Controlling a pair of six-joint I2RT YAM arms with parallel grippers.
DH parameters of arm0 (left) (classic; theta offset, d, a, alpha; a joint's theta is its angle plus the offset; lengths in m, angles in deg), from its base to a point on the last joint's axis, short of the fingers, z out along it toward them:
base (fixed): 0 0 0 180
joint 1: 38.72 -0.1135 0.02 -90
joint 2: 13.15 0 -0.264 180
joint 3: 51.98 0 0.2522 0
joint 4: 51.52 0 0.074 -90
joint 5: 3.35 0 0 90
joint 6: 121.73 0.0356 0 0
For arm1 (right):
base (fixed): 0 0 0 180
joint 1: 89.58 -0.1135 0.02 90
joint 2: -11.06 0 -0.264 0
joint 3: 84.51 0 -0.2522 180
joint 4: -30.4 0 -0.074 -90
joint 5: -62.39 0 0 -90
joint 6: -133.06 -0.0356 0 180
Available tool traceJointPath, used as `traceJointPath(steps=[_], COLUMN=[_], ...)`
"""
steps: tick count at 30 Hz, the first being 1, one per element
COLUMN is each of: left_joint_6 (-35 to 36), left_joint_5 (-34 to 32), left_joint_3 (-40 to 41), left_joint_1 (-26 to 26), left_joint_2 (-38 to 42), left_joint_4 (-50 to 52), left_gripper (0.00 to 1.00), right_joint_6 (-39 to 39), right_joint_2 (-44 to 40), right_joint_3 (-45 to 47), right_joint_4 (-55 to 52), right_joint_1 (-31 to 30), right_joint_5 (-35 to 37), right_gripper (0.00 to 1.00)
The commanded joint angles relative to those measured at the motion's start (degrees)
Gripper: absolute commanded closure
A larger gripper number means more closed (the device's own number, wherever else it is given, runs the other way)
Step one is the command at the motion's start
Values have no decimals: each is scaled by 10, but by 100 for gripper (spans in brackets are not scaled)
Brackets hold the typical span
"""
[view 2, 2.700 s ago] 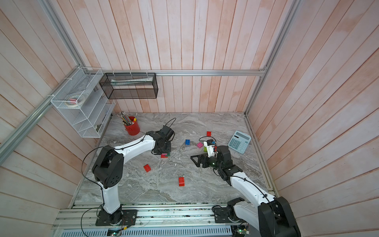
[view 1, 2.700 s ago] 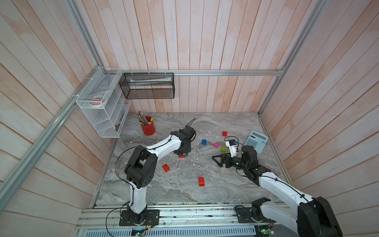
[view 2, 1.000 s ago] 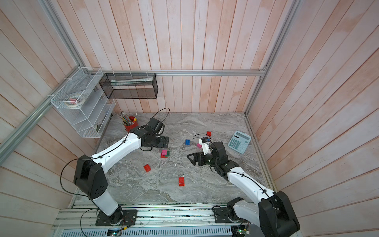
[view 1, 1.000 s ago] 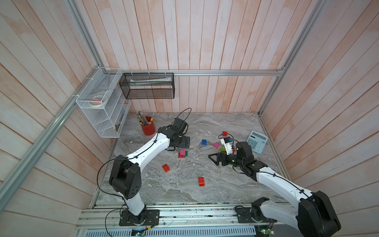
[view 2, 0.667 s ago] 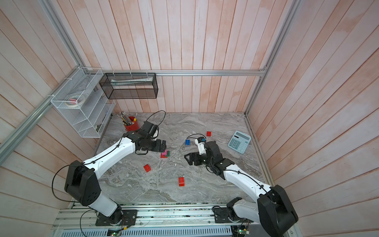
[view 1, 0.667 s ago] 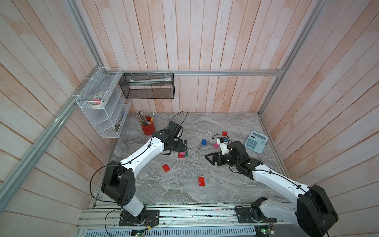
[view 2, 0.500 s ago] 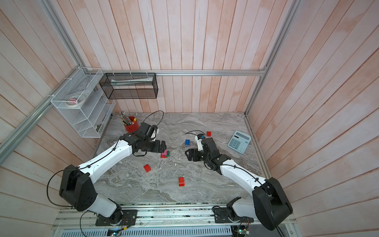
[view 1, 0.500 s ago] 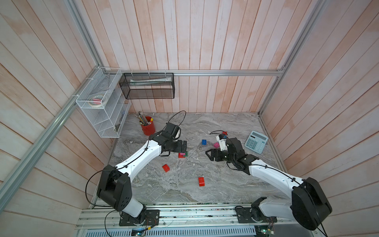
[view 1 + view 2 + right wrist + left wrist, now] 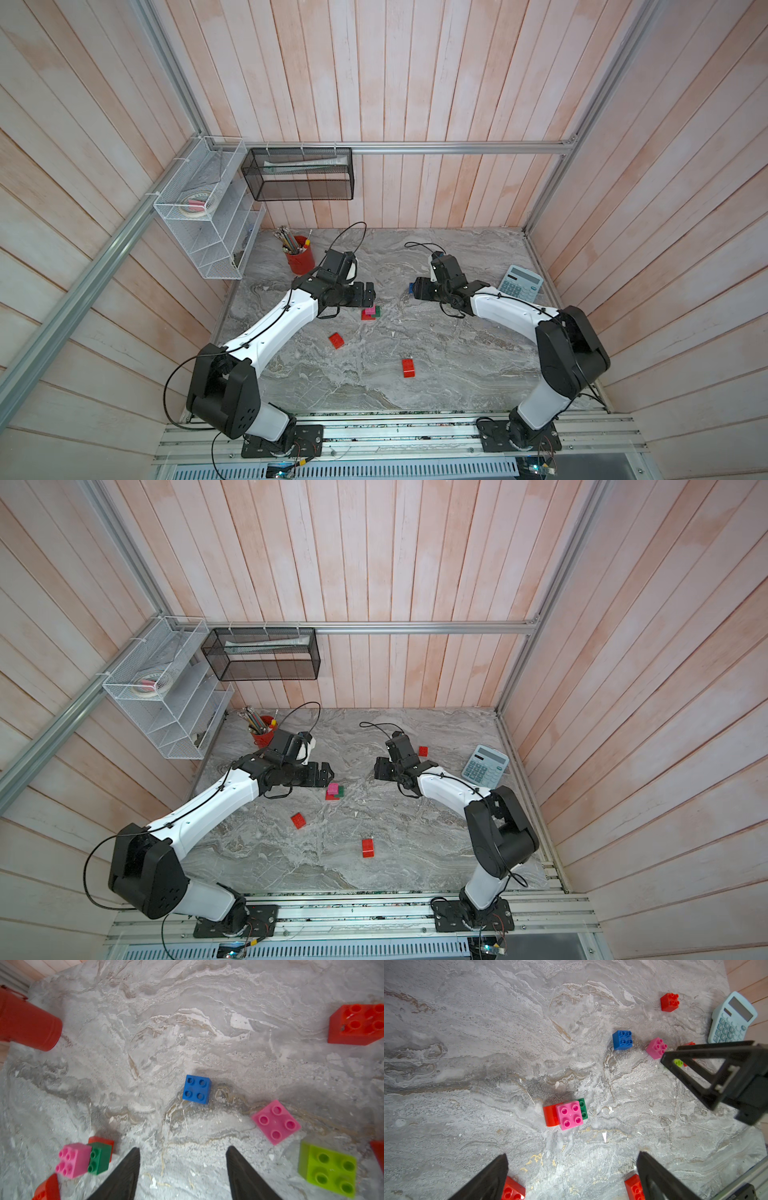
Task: Assemble the letter s with lego
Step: Pick up the lego brick from the center of the board.
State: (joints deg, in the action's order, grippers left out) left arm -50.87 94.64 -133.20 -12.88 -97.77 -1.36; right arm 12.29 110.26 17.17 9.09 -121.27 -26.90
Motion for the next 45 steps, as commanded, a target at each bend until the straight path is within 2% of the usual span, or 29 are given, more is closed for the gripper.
traceJointPath(steps=[1, 10, 15, 31, 38, 45], left_joint_6=[-2, -2, -2, -1, 2, 1], left_joint_5=[7, 7, 4, 7, 8, 10], left_joint_3=[7, 38, 54, 66, 70, 74], left_joint_1=[-7, -12, -13, -12, -13, -12], left_joint_2=[18, 33, 37, 26, 23, 23], left_joint_4=[-14, -20, -26, -41, -42, -45], left_gripper=[0, 0, 0, 0, 0, 0], right_joint_6=[-21, -34, -43, -41, -37, -34], right_joint_2=[46, 153, 188, 251, 266, 271], right_joint_3=[-47, -159, -194, -260, -276, -279], right_joint_4=[-53, -115, -133, -161, -176, -184], right_joint_1=[-3, -3, -3, -13, -14, -17], right_joint_5=[34, 72, 78, 96, 106, 112], right_gripper=[37, 38, 44, 53, 65, 68])
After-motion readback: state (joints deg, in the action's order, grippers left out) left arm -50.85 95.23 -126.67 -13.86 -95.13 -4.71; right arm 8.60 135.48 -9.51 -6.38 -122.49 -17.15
